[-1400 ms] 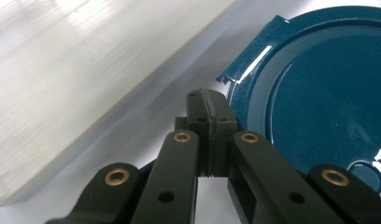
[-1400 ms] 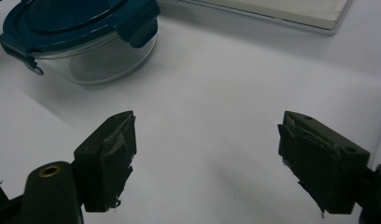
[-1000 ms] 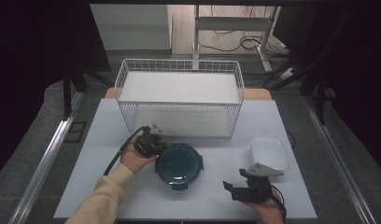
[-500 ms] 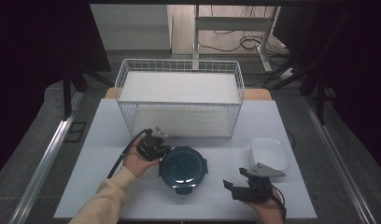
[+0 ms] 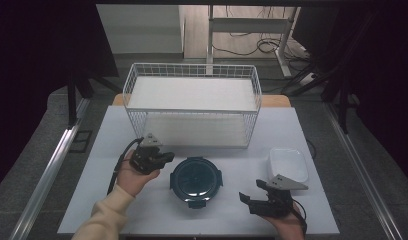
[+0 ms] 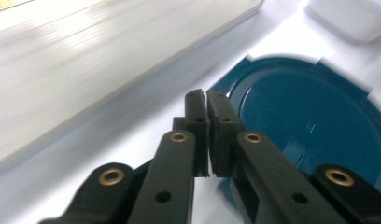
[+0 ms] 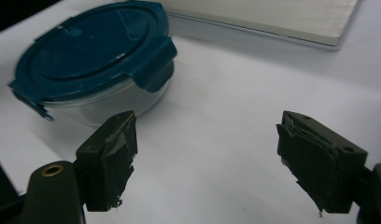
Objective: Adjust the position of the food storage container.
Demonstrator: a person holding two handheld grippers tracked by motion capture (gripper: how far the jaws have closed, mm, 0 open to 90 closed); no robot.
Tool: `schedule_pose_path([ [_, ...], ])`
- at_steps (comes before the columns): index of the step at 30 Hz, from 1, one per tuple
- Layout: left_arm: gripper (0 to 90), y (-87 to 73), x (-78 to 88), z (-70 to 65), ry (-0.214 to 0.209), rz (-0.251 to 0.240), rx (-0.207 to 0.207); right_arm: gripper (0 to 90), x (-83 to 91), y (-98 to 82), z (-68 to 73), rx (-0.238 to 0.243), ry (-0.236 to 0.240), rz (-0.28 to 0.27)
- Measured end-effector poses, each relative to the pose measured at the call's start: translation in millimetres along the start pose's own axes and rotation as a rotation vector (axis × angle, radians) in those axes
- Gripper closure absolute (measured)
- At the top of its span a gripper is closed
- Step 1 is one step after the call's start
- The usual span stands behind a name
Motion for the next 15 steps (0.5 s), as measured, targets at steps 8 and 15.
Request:
schedule_pose_path([
  [8, 42.5, -37.6, 21.9, -3.2, 0.016, 0.009, 0.092, 19.8, -1.9, -1.1, 2.3, -0.002, 0.015, 0.008],
  [15, 26.9, -50.2, 30.8, -13.0, -0.003, 0.039, 0.141, 19.8, -1.8, -2.0, 1.6, 0.005, 0.016, 0.01],
])
Point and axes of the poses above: each handheld gripper's, and its own axes: x roughly backward along the jaws, y roughly out of its top, z roughly to its left, the point moved 7 cm from there along -x, roughly forward along the jaws
